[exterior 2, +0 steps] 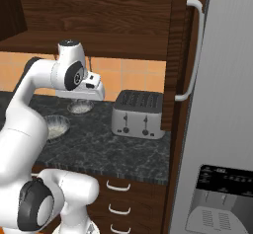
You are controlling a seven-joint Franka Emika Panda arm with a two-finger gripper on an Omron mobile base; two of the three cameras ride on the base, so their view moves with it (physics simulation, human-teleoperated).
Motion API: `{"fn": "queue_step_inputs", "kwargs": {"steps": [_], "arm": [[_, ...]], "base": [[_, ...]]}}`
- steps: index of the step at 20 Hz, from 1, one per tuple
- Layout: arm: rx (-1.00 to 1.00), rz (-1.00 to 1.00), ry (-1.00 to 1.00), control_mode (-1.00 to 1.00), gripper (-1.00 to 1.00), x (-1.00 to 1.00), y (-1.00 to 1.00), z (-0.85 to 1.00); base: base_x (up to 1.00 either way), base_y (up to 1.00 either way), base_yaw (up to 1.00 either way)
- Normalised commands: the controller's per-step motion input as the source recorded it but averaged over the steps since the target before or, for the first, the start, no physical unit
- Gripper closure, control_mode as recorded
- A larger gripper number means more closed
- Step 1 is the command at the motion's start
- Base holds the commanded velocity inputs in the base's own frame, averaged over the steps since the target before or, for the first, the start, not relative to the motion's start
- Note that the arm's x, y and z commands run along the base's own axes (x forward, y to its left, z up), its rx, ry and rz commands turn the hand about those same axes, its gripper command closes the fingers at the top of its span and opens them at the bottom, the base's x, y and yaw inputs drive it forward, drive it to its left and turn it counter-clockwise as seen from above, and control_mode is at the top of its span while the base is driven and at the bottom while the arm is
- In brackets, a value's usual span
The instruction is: Pick up the bowls on the counter and stack them on top of one another in the open cabinet. Place the smaller bowl on top of the larger bowl.
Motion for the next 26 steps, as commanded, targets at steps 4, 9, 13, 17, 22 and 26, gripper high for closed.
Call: {"fn": "queue_step_inputs", "kwargs": {"steps": [4,9,13,17,22,26], "arm": [[0.0,0.0,0.0,-1.0,-1.0,-0.11,0.03,0.0],[0.04,0.0,0.0,-1.0,-1.0,-0.32,0.2,0.0],[0.1,-0.05,0.0,-1.0,-1.0,-0.26,0.6,-0.17],[0.0,-0.11,0.0,-1.0,-1.0,0.03,0.66,-0.17],[0.0,-0.02,0.0,-1.0,-1.0,0.42,0.47,-0.3],[0.0,0.0,0.0,-1.0,-1.0,0.52,0.07,-0.23]], "base": [[0.0,0.0,0.0],[0.0,0.0,0.0],[0.0,0.0,0.0],[0.0,0.0,0.0],[0.0,0.0,0.0],[0.0,0.0,0.0]]}}
